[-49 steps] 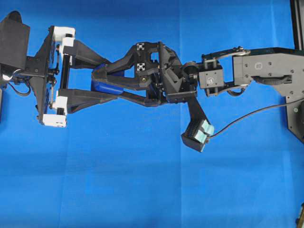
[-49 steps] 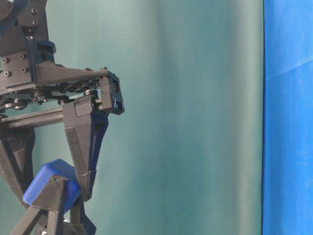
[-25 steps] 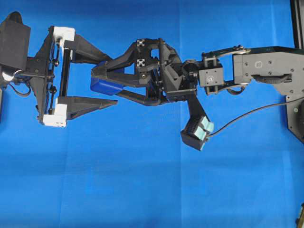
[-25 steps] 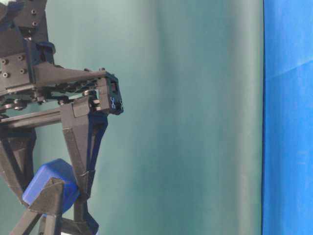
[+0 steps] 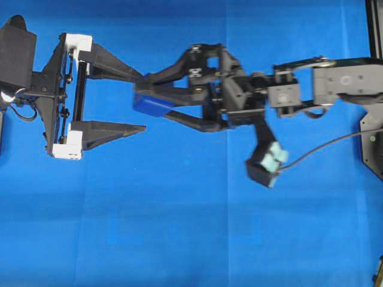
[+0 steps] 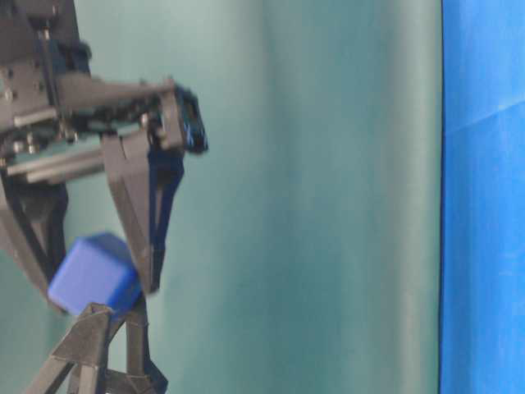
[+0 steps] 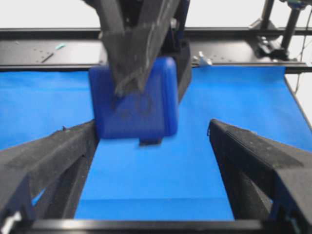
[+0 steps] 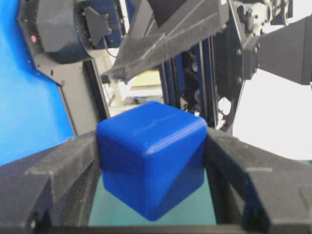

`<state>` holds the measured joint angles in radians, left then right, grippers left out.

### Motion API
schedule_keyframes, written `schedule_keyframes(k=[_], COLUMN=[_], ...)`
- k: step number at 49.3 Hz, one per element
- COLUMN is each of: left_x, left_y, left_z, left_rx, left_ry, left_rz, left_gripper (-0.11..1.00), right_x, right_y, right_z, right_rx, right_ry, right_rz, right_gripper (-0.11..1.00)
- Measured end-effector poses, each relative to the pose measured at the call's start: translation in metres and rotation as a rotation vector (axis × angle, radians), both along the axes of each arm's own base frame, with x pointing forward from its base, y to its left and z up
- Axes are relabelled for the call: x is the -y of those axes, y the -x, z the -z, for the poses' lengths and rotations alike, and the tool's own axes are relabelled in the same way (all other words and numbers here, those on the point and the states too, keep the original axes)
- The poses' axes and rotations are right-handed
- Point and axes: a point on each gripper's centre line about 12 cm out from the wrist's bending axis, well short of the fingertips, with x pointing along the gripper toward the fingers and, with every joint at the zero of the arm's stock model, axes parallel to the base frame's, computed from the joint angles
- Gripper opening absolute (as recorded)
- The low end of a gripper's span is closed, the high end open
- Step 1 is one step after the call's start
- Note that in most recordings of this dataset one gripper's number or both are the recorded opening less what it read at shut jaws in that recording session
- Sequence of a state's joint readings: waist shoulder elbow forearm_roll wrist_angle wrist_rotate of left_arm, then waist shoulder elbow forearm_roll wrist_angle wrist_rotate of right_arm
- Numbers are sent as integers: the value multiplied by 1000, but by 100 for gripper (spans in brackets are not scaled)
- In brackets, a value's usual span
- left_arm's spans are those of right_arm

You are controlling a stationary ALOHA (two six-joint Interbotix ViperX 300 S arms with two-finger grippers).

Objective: Handover the blue block to the right arm after grasping it with the left arm, then place it in the designated position.
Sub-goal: 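Open the left gripper and pull the cube away with the right gripper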

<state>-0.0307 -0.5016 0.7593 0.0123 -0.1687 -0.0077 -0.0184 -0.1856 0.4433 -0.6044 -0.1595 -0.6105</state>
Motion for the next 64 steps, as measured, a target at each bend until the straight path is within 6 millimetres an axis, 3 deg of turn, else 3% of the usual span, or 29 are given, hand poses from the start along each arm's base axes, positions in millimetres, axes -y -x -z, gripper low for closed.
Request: schedule_keyframes(k=[22,39,64], left_x=[0,0,0], left_y=[2,2,2], left_z=[-2,-3,-2], left_rx=[6,8,6], left_ry=[0,0,-1], left_rz=[0,0,0], left_gripper=[93,93,93], right_x=[0,0,0], right_y=[59,66,69], right_z=[-8,-8,-10], right_rx=[20,1,-32], right_ry=[-34,-65,-726], right_rz=[14,33,138], right_gripper=[55,55,55])
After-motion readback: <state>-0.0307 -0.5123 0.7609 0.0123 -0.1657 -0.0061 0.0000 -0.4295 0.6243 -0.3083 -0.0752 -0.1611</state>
